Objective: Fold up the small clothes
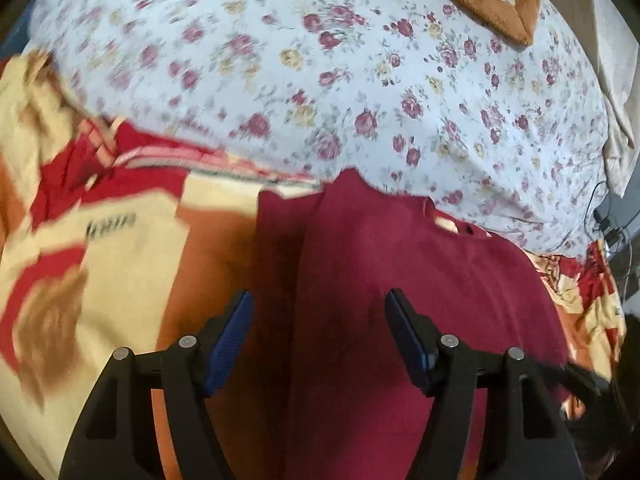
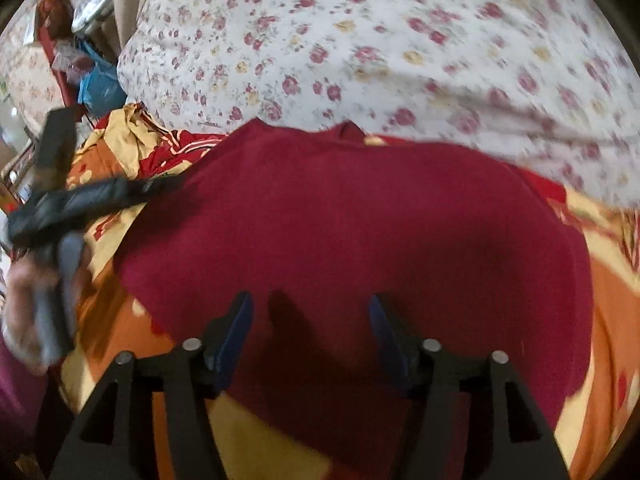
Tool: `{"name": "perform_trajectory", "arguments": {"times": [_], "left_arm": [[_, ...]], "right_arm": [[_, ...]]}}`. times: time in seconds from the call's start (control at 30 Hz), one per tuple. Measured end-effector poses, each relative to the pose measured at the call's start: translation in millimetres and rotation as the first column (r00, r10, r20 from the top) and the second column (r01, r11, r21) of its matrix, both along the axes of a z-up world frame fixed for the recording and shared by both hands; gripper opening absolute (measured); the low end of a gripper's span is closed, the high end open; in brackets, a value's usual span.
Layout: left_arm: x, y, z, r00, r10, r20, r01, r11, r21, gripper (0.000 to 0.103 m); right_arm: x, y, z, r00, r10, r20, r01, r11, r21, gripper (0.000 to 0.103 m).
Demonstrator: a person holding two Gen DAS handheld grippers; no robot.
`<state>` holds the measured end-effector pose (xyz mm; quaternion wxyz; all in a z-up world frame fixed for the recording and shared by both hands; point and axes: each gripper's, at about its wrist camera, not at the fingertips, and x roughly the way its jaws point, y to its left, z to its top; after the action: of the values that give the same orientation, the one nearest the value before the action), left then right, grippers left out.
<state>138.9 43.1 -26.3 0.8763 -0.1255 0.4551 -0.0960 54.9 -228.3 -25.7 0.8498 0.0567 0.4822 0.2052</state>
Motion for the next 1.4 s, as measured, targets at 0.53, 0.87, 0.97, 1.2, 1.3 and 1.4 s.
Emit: {"name": "perform_trajectory", "arguments": {"times": [0.53,0.87,0.97,1.2,1.3,1.4], "left_arm": [[79.1,1.3,-41.1,0.991,-0.025,-0.135,0.022,1.000,-0.020,0.000],[56.8,2.5,-15.7,0.993,-0.035,-0.109,0.034,0.999,-0.007,0.013],[38.2,13.3,-5.4,0.994,-0.026,-0.101,0.020,0.998,-0.064,0.044],[7.4,21.6,-22.9,0.988,0.009,-0.152,-0.025,0.994,-0.105,0.062],[1.5,22.0,-37.6,0.986,0.029,-0.167,-0.053,0.988,-0.144,0.063],[-0.5,19.4,-38.1,0.989,0.043,-0.144,-0.064,0.987,-0.145,0.065]], "right_arm": [[-0.2,-16.3,-12.2,0.997,-0.081,-0.002,0.081,0.993,0.086,0.065],[-8.4,-18.2,3.9,0.991,-0.124,0.054,0.121,0.991,0.052,0.065],[-2.4,-23.0,5.3,0.987,-0.152,0.056,0.149,0.987,0.055,0.065],[16.3,-25.4,-8.9,0.980,-0.191,0.058,0.190,0.982,0.022,0.064],[17.8,-25.9,-13.7,0.979,-0.193,0.070,0.192,0.981,0.027,0.064],[18.9,-23.7,-8.3,0.979,-0.187,0.080,0.186,0.982,0.013,0.064]]}}
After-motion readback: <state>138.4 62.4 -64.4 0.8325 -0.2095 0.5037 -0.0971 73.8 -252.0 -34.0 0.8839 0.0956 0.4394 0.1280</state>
